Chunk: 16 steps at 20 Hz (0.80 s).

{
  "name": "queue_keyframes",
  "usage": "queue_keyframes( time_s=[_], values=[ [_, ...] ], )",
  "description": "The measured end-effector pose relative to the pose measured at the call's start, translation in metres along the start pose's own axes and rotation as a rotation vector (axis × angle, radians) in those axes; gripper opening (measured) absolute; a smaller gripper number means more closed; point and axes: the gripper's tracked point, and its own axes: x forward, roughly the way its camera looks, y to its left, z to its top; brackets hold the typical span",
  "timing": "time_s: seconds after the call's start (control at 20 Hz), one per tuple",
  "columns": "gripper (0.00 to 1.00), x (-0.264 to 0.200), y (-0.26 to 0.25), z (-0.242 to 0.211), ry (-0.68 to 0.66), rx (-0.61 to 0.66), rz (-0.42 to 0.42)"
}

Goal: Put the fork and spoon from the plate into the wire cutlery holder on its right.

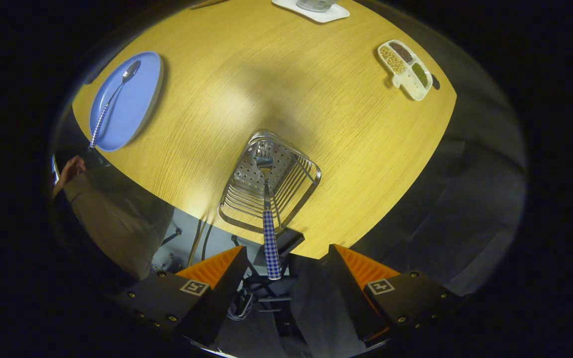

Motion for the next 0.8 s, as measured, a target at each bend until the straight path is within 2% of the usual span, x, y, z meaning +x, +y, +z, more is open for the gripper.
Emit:
queue_keyframes(
  time_s=[0.35,0.6,0.8],
  values=[
    [0.97,-0.048,0.053,0.028,-0.219,0.017,0.022],
    [0.97,-0.053,0.111,0.052,-0.291,0.016,0.093],
    [0.97,-0.051,0.146,0.066,-0.283,0.006,0.141]
  ],
)
